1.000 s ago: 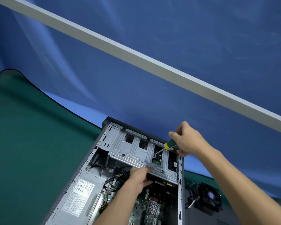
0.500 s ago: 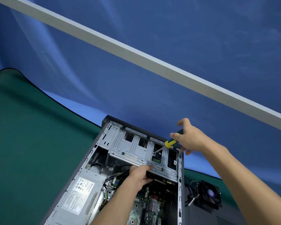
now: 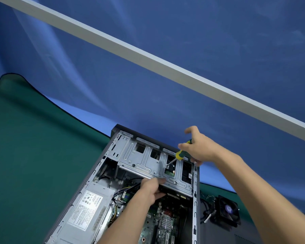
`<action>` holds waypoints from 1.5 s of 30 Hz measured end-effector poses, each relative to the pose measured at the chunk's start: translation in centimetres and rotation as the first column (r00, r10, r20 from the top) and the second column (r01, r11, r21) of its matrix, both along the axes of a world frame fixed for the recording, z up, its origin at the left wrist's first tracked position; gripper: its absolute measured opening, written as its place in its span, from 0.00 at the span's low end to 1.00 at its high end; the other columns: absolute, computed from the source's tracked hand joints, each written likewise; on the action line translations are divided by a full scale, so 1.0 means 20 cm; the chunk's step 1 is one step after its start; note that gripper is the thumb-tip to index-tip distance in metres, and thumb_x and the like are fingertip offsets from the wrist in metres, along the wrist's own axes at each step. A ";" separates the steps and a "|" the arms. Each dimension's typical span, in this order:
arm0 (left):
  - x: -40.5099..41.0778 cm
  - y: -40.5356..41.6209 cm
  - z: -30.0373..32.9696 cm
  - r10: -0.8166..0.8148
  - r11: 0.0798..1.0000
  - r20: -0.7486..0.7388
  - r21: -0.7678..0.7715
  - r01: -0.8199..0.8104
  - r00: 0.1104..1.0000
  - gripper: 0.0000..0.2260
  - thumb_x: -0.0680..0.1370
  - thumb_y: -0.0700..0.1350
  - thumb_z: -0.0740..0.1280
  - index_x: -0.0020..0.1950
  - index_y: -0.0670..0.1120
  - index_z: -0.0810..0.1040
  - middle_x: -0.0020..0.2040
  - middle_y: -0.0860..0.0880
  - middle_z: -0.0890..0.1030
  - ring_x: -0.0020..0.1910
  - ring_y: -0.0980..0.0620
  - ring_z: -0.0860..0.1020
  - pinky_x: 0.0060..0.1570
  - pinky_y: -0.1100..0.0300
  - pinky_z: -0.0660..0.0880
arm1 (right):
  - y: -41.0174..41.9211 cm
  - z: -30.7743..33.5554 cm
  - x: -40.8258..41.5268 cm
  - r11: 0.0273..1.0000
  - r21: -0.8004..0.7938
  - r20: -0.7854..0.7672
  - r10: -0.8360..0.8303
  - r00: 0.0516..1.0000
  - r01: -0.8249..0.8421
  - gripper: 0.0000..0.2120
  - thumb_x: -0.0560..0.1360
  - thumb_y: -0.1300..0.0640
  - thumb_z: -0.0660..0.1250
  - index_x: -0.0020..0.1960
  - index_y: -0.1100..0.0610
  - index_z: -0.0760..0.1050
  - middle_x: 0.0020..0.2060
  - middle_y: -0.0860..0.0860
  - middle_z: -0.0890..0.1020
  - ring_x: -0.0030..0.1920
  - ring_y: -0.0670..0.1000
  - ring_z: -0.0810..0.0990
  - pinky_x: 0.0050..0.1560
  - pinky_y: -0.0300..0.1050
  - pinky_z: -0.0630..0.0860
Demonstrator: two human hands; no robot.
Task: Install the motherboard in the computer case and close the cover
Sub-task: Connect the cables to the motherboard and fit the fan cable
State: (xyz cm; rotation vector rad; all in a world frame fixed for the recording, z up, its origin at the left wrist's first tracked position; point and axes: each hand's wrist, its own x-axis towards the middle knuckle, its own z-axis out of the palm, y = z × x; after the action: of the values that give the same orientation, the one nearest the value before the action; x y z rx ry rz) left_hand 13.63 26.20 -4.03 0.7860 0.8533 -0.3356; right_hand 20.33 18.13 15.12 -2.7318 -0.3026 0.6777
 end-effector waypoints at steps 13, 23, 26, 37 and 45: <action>0.00 0.00 0.00 0.000 1.000 -0.020 -0.013 0.000 1.000 0.17 0.71 0.32 0.71 0.58 0.33 0.73 0.58 0.34 0.76 0.58 0.36 0.75 0.42 0.47 0.79 | 0.05 0.01 -0.03 0.970 -0.214 0.174 -0.076 0.982 0.113 0.19 0.80 0.44 0.55 0.59 0.59 0.61 0.42 0.56 0.79 0.39 0.57 0.78 0.40 0.49 0.75; 0.00 0.00 0.02 -0.002 0.999 0.007 -0.036 0.002 1.000 0.14 0.73 0.31 0.68 0.58 0.32 0.73 0.51 0.34 0.80 0.49 0.39 0.79 0.43 0.48 0.77 | -0.02 -0.02 -0.01 0.967 -0.176 0.230 -0.140 0.963 0.183 0.15 0.79 0.47 0.57 0.56 0.58 0.59 0.42 0.55 0.76 0.38 0.57 0.75 0.37 0.47 0.71; 0.00 0.00 0.01 -0.006 0.999 0.012 -0.035 0.006 1.000 0.12 0.74 0.31 0.68 0.56 0.33 0.73 0.45 0.37 0.80 0.42 0.42 0.79 0.45 0.48 0.76 | -0.03 -0.02 -0.01 0.979 -0.107 0.193 -0.153 0.969 0.176 0.10 0.80 0.52 0.56 0.53 0.58 0.61 0.40 0.56 0.75 0.34 0.58 0.75 0.34 0.45 0.72; 0.00 -0.01 -0.01 -0.011 1.000 0.007 0.015 0.010 1.000 0.07 0.73 0.32 0.70 0.48 0.36 0.74 0.45 0.39 0.79 0.46 0.42 0.78 0.38 0.50 0.79 | 0.04 -0.03 -0.05 0.967 -0.142 0.297 -0.162 0.941 0.211 0.15 0.81 0.51 0.56 0.59 0.62 0.65 0.49 0.58 0.78 0.43 0.58 0.74 0.40 0.48 0.70; 0.00 0.00 0.00 -0.016 1.000 0.010 0.011 0.016 1.000 0.08 0.73 0.32 0.70 0.50 0.36 0.74 0.50 0.36 0.79 0.53 0.38 0.77 0.39 0.50 0.78 | 0.03 -0.02 -0.02 0.964 -0.160 0.270 -0.166 0.949 0.214 0.11 0.81 0.52 0.56 0.50 0.61 0.64 0.43 0.57 0.78 0.43 0.60 0.80 0.40 0.47 0.75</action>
State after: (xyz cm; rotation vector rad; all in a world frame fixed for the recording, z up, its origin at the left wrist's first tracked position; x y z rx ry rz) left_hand 13.69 26.13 -4.12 0.8041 0.8407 -0.3415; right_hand 19.96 18.76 14.70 -2.9811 -0.0278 0.3165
